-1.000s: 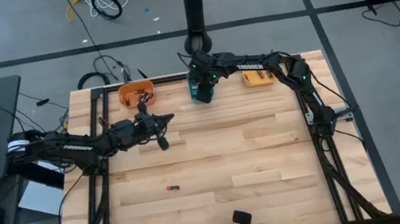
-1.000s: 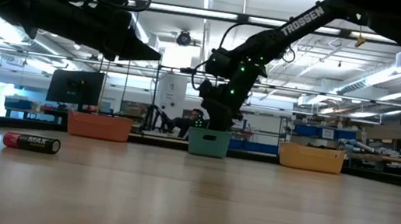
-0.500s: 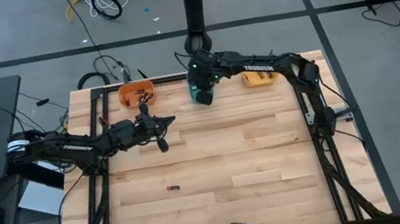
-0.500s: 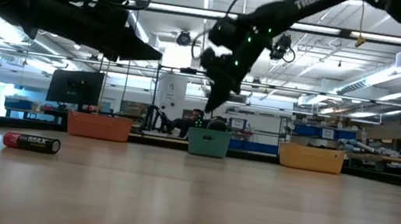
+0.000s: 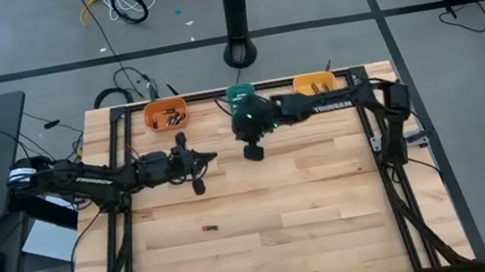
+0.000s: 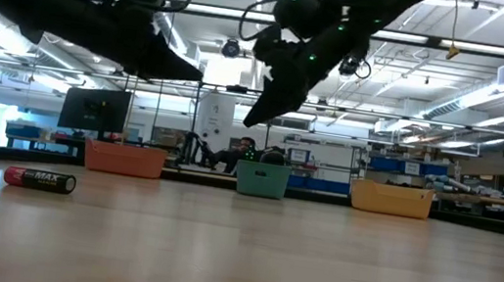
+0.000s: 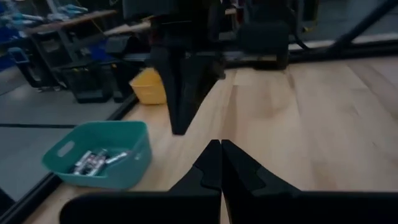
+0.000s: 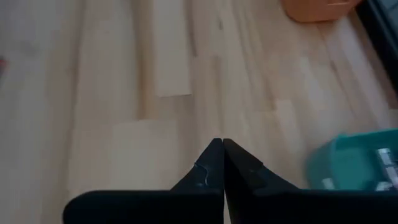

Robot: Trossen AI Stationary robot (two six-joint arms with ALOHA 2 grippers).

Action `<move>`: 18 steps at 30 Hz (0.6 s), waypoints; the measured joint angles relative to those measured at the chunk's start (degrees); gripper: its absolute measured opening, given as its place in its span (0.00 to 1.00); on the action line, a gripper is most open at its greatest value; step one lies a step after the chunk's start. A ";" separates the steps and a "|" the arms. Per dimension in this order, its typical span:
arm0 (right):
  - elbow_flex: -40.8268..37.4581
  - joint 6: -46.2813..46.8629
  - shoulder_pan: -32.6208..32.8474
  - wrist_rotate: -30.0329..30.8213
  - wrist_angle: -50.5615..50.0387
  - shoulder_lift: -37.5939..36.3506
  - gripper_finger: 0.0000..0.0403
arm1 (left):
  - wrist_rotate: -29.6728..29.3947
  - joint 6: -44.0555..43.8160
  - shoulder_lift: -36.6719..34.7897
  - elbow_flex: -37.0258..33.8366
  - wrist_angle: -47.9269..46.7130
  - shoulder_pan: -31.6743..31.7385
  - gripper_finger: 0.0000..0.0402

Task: Sort batteries
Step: Put the red-black battery in the yellow bin

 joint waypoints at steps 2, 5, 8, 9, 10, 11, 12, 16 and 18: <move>-4.63 1.60 1.15 0.03 3.84 -2.73 0.01 | 0.00 -0.20 0.00 1.15 -3.23 -1.22 0.01; -11.10 4.26 2.80 1.06 9.20 -7.73 0.02 | 0.00 -1.54 0.00 3.82 -10.08 -3.21 0.01; -16.56 6.22 4.67 3.59 12.28 -12.19 0.03 | 0.00 -3.42 0.00 6.94 -18.71 -5.56 0.01; -17.98 6.73 5.43 4.40 12.71 -13.42 0.03 | 0.02 -4.23 0.00 7.91 -21.23 -6.42 0.01; -19.22 7.15 6.25 5.31 13.39 -14.69 0.03 | 0.26 -4.89 0.00 8.85 -23.57 -7.34 0.01; -20.25 7.53 7.02 5.99 13.72 -15.86 0.02 | 0.84 -5.85 0.00 9.70 -25.84 -8.15 0.01; -21.23 8.07 7.81 6.86 14.05 -16.94 0.02 | 1.53 -6.73 0.00 10.35 -27.99 -8.93 0.01; -24.74 10.15 10.43 8.76 16.59 -19.29 0.03 | 4.88 -11.03 -0.01 11.55 -35.85 -12.73 0.03; -25.76 11.10 11.57 9.75 17.65 -19.64 0.03 | 5.05 -14.20 0.00 11.57 -39.04 -14.49 0.06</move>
